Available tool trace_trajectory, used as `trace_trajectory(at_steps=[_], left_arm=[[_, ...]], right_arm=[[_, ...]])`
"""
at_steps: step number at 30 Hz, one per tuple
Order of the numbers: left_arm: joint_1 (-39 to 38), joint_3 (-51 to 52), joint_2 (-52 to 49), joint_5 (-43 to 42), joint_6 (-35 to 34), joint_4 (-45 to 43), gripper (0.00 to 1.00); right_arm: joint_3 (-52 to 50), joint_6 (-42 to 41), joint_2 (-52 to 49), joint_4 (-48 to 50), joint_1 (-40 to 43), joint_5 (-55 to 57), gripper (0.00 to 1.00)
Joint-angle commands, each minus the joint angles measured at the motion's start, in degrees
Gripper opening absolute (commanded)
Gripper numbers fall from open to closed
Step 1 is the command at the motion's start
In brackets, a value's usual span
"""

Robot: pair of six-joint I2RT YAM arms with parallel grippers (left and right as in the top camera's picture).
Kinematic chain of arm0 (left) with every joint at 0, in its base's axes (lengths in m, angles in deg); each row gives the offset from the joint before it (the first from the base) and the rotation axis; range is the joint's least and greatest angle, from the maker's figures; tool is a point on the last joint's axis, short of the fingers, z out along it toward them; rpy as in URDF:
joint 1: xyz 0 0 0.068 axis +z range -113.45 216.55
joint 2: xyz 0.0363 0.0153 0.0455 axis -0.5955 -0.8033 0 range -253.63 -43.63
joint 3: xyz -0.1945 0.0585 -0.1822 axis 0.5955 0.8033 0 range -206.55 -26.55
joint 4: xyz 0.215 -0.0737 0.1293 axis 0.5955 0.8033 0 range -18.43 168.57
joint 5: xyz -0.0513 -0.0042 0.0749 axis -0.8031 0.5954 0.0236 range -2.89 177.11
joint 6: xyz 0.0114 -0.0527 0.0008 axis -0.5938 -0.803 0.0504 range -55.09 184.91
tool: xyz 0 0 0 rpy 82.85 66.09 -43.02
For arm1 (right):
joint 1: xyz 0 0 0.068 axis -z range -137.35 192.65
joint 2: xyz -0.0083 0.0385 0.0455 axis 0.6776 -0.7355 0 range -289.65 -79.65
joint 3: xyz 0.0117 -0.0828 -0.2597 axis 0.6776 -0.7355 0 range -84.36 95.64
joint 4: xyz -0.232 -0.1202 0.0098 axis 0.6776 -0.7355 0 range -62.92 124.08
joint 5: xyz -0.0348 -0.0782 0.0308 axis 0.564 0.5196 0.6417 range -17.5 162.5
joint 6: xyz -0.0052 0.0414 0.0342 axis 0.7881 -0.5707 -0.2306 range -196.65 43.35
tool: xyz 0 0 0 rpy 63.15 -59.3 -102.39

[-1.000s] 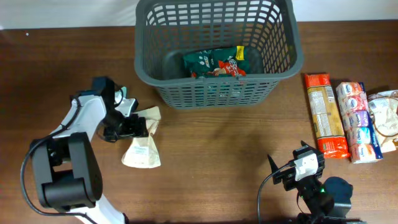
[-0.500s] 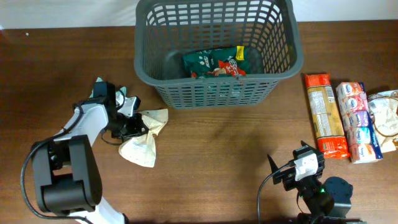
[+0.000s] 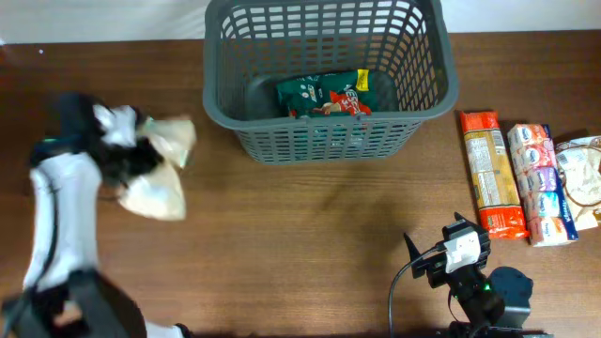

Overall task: Pack container
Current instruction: 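Carry the beige pouch with the left gripper into the basket and release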

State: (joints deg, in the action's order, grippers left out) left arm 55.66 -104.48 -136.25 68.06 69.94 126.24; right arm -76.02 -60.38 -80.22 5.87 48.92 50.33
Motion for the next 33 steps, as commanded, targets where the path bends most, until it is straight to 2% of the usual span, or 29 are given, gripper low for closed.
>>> trace_trajectory(at_steps=[1,4,7,8,10,13,19,24,33], left_arm=[[0.2,-11.4,8.5,-0.3,0.5,-0.2,0.02],[-0.9,-20.5,9.8,-0.3,1.4,-0.4,0.02],[-5.0,-30.7,9.8,-2.8,6.5,-1.6,0.02],[-8.7,-33.9,9.8,-2.9,8.6,-3.9,0.02],[-12.7,-34.8,9.8,-2.8,10.4,-7.4,0.02],[-22.6,-34.8,7.1,-2.4,12.7,-15.7,0.02],[-32.4,-34.8,-4.5,-2.4,18.3,-20.9,0.02],[-38.4,-34.8,-16.6,-1.9,24.3,-22.5,0.02],[-44.3,-34.8,-26.8,0.4,24.4,-26.2,0.02]], right_arm=[[-0.3,-0.7,0.4,-0.1,-0.3,-0.3,0.99],[-0.3,-0.7,0.4,-0.1,-0.3,-0.3,0.99],[-0.3,-0.7,0.4,-0.1,-0.3,-0.3,0.99],[-0.3,-0.7,0.4,-0.1,-0.3,-0.3,0.99],[-0.3,-0.7,0.4,-0.1,-0.3,-0.3,0.99],[-0.3,-0.7,0.4,-0.1,-0.3,-0.3,0.99],[-0.3,-0.7,0.4,-0.1,-0.3,-0.3,0.99],[-0.3,-0.7,0.4,-0.1,-0.3,-0.3,0.99],[-0.3,-0.7,0.4,-0.1,-0.3,-0.3,0.99]])
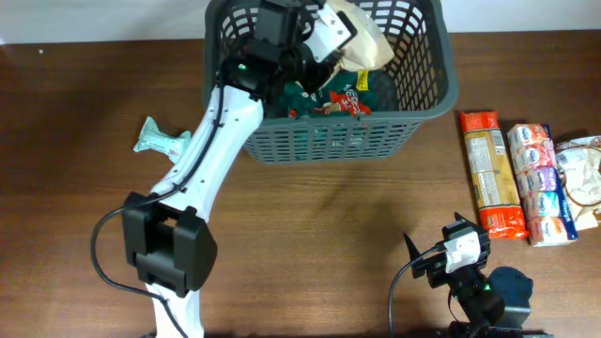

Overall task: Pack container
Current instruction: 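Carry the beige pouch with the left gripper into the basket and release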

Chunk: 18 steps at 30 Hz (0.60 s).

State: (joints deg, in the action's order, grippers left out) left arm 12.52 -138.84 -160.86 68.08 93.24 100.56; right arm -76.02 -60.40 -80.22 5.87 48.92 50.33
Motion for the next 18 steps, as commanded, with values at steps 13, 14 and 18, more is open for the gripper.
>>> trace_trajectory(at_steps=[13,14,18], left_arm=[[-1.3,-0.9,-5.7,1.8,-0.6,-1.6,0.71],[-1.3,-2.0,-5.5,2.7,-0.6,-0.1,0.75],[-1.3,-10.2,-3.7,8.5,-0.6,8.9,0.87]], right_arm=[[-0.3,-0.7,0.4,-0.1,-0.3,-0.3,0.99],[-0.3,-0.7,0.4,-0.1,-0.3,-0.3,0.99],[-0.3,-0.7,0.4,-0.1,-0.3,-0.3,0.99]])
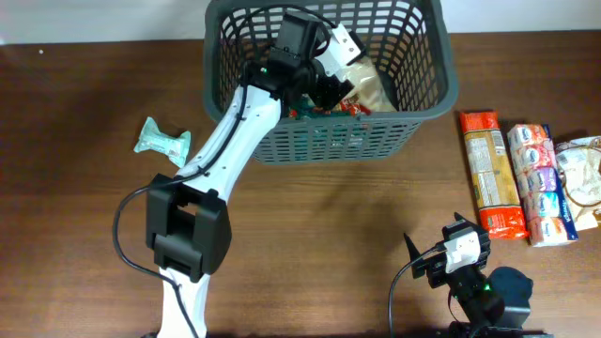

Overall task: Pack container
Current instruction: 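Carry the beige pouch with the left gripper into the basket and release, then move the left gripper to the mint-green packet and grasp it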

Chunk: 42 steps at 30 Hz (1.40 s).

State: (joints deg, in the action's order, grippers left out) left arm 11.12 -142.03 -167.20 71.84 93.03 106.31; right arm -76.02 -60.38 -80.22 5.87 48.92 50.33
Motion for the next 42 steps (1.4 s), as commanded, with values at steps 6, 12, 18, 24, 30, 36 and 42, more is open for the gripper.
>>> trace_trajectory(at_steps=[6,12,18,24,30,36,42], left_arm=[[0.2,-29.9,7.3,15.9,-2.7,22.0,0.87],[6.2,-39.6,15.3,25.7,-19.1,45.3,0.84],[23.1,-37.3,14.9,24.4,-26.3,60.8,0.83],[36.2,-19.3,10.6,18.5,-36.5,56.1,0.78],[39.4,10.1,10.1,12.4,-57.5,33.0,0.82],[37.7,27.1,10.1,12.5,-69.5,13.8,0.82],[36.8,34.9,10.0,14.2,-74.0,0.6,0.76]], right_arm=[[-0.3,-0.7,0.4,-0.1,-0.3,-0.3,0.99],[-0.3,-0.7,0.4,-0.1,-0.3,-0.3,0.99],[-0.3,-0.7,0.4,-0.1,-0.3,-0.3,0.99],[-0.3,-0.7,0.4,-0.1,-0.3,-0.3,0.99],[-0.3,-0.7,0.4,-0.1,-0.3,-0.3,0.99],[-0.3,-0.7,0.4,-0.1,-0.3,-0.3,0.99],[-0.3,-0.7,0.4,-0.1,-0.3,-0.3,0.99]])
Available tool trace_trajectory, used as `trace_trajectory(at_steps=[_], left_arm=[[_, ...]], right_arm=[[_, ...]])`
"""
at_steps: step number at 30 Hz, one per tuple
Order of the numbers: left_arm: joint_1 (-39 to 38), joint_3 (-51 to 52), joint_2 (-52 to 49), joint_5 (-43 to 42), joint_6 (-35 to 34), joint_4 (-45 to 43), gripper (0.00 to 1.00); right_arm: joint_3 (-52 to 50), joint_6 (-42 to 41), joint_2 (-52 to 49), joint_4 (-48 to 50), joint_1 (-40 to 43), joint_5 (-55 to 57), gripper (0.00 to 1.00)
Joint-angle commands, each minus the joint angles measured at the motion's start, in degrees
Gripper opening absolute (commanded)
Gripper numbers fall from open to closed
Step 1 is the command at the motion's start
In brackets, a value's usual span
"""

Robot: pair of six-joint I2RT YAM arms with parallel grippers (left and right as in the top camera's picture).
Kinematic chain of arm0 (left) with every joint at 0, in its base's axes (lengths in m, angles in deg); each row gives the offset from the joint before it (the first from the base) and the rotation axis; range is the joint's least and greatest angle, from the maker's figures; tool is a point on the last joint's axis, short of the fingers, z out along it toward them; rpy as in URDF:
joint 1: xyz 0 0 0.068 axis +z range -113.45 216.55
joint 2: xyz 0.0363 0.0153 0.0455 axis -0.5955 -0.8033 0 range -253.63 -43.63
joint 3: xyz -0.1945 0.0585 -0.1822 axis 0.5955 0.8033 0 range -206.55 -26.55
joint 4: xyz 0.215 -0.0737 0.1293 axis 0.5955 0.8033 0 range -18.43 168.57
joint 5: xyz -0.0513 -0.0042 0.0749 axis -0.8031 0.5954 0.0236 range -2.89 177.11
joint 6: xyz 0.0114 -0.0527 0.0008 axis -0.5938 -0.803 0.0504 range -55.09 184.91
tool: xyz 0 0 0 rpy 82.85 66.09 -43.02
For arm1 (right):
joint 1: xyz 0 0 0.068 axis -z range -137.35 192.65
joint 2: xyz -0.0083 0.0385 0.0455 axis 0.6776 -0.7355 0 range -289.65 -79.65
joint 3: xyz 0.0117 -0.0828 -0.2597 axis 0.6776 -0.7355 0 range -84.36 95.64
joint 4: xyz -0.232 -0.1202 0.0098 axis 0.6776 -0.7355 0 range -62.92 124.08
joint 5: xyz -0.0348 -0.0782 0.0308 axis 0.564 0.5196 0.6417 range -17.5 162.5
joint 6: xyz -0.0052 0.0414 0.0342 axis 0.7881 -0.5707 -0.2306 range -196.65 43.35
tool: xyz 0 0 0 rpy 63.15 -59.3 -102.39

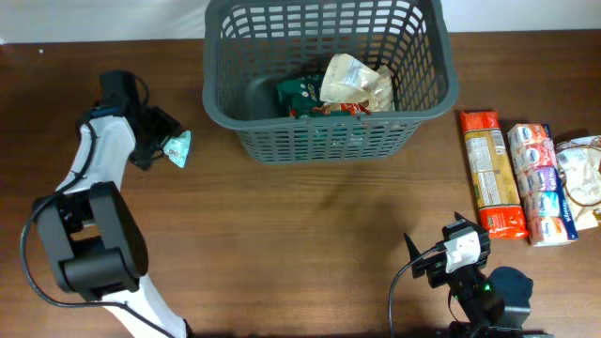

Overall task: Pack container
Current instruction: 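Move the left gripper to the mint-green packet and grasp it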

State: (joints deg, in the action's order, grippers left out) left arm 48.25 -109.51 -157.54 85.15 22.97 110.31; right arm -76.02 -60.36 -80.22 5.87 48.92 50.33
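Observation:
The grey basket point(218, 105) stands at the back middle of the table. Inside it a beige bag point(355, 83) lies partly over a green snack bag point(302, 92). A small teal packet point(177, 148) lies on the table left of the basket. My left gripper point(156, 140) is down at that packet, open, its fingers on either side of the packet's left end. My right gripper point(416, 257) rests low at the front right, open and holding nothing.
At the right edge of the table an orange pasta package point(493, 174), a multi-pack of small wrapped items point(540, 183) and a white bag point(582, 178) lie side by side. The basket's walls stand high.
My left gripper has let go of the beige bag, which now lies in the basket. The gripper has left the basket and is at the teal packet on the left. The packet has shifted slightly right.
My left gripper first held the beige bag on the table at the far left. Then it held the bag over the basket, then lower inside it. Now the bag rests in the basket and the gripper is open at the teal packet. The right arm stayed still.

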Motion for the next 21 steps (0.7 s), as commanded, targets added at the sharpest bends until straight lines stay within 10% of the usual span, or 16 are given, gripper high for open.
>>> trace_trajectory(at_steps=[1,14,21], left_arm=[[-0.4,2.9,0.3,1.2,-3.9,-4.5,0.75],[-0.5,3.4,-5.4,1.1,-7.6,-7.5,0.71],[-0.4,3.4,-5.3,-1.6,-7.4,-7.7,0.18]], right_arm=[[-0.3,-0.7,0.4,-0.1,-0.3,-0.3,0.99],[-0.3,-0.7,0.4,-0.1,-0.3,-0.3,0.99],[-0.3,-0.7,0.4,-0.1,-0.3,-0.3,0.99]])
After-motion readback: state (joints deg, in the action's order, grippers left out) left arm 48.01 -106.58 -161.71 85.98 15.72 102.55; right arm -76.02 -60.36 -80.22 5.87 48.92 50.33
